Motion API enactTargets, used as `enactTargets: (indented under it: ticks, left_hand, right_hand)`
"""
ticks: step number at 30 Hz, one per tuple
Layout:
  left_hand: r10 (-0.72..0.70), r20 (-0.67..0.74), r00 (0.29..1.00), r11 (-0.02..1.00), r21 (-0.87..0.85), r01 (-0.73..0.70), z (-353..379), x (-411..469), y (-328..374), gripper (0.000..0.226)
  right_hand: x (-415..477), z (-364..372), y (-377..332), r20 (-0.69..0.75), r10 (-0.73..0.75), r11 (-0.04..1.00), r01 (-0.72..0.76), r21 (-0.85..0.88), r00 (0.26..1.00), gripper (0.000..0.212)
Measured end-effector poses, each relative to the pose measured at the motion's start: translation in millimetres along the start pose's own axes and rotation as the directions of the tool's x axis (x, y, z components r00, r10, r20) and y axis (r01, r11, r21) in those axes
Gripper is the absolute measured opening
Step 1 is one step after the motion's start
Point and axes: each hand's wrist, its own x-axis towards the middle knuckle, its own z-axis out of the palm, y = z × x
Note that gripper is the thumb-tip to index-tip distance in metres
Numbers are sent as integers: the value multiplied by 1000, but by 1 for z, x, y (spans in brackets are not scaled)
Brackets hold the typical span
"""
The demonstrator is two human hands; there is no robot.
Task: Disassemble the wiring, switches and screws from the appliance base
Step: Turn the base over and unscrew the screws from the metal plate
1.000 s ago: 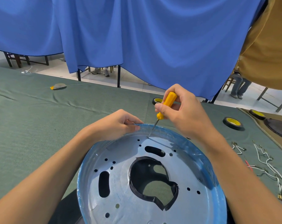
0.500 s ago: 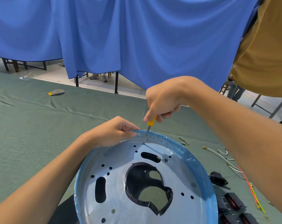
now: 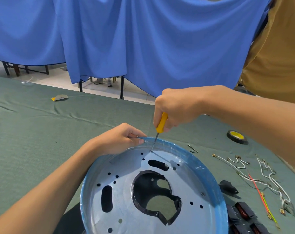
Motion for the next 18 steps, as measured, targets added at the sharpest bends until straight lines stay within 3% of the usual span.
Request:
enactTargets:
  ticks: [2, 4, 6, 10, 15, 18]
  left_hand:
    - [9, -7, 1000, 1000, -1, -9, 0, 0, 0, 23]
    - [22, -18, 1000, 1000, -4, -22, 1, -1, 1, 24]
    - [20, -18, 1000, 1000, -4, -20, 1, 0, 0, 22]
    - [14, -4, 1000, 1000, -3, -14, 0, 2, -2, 24]
    - [16, -6, 1000, 999, -40, -16, 1, 4, -4, 22]
    - [21, -15, 1000, 999, -39, -21, 1, 4, -5, 22]
  right_hand:
    - [-1, 5, 1, -18, 18, 996, -16, 89, 1000, 12]
    - [0, 10, -1, -56, 95, 989, -88, 117, 994, 52]
    - [3, 12, -1, -101, 207, 976, -198, 92, 973, 70]
    - [4, 9, -1, 6, 253, 967, -253, 20, 968, 47]
    - [-2, 8, 1, -57, 179, 956, -160, 248, 982, 15]
    - [-2, 12, -2, -41, 198, 927, -173, 333, 979, 23]
